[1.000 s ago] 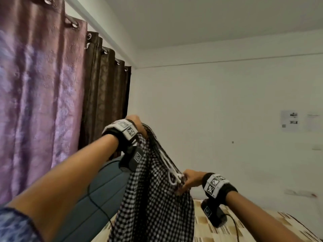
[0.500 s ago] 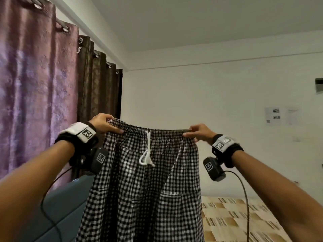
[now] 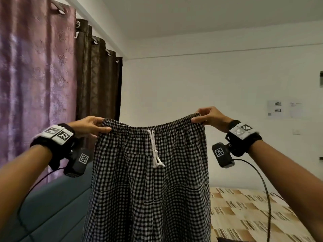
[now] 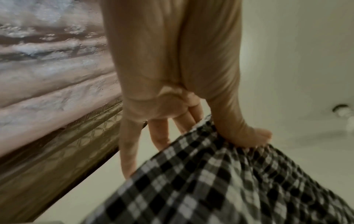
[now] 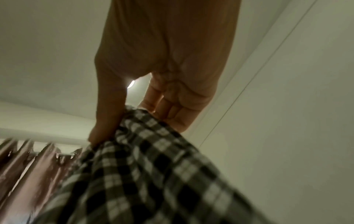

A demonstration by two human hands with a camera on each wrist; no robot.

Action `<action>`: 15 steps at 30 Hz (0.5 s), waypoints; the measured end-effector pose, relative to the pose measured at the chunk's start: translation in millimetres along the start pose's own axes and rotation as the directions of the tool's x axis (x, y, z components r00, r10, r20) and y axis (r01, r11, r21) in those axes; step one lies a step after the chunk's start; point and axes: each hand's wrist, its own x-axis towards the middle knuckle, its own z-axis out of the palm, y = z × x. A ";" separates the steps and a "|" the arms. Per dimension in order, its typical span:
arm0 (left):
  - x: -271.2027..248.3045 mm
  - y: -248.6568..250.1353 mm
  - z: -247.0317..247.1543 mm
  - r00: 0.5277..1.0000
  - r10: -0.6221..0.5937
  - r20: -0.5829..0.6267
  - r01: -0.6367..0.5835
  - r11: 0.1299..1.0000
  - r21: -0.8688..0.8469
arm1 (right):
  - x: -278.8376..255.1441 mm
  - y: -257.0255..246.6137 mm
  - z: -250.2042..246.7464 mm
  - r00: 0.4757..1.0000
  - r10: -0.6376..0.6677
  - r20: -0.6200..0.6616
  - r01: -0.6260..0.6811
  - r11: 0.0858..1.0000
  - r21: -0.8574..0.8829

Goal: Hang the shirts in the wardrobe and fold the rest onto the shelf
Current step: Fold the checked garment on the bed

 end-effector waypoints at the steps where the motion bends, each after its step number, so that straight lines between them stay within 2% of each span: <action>1: 2.7 -2.0 -0.3 1.000 0.006 -0.014 -0.007 0.998 -0.059 | -1.8 -1.2 -0.9 1.000 0.001 0.008 -0.001 0.998 0.061; 2: 5.2 -3.8 0.7 0.999 -0.003 -0.033 -0.001 0.994 -0.111 | -3.0 -0.9 -1.4 1.000 0.007 0.006 -0.007 0.994 0.112; 4: 9.9 -5.1 5.6 0.992 -0.053 -0.115 0.044 0.995 -0.086 | -0.6 4.8 2.4 0.998 0.064 -0.025 -0.061 0.990 0.128; 5: 13.8 -5.4 9.4 0.982 -0.084 -0.169 0.087 0.996 0.011 | 1.8 9.1 7.0 0.992 0.112 -0.059 -0.109 0.992 0.058; 7: 21.2 -2.5 24.9 0.961 -0.133 -0.244 0.183 0.964 0.195 | 9.6 18.4 18.4 0.974 0.175 -0.141 -0.205 0.949 -0.238; 9: 28.6 4.8 50.8 0.939 -0.156 -0.306 0.235 0.942 0.241 | 14.5 19.5 35.9 0.970 0.183 -0.162 -0.240 0.835 -0.494; 10: 31.9 10.8 64.9 0.939 -0.135 -0.316 0.223 0.940 0.260 | 14.7 16.8 48.0 0.973 0.178 -0.149 -0.231 0.808 -0.542; 12: 39.5 24.1 92.7 0.950 -0.115 -0.290 0.197 0.941 0.275 | 14.5 10.4 73.6 0.982 0.168 -0.091 -0.190 0.839 -0.510; 15: 51.6 42.5 131.6 0.971 -0.047 -0.233 0.095 0.976 0.198 | 17.3 3.0 105.1 0.986 0.164 0.004 -0.157 0.950 -0.268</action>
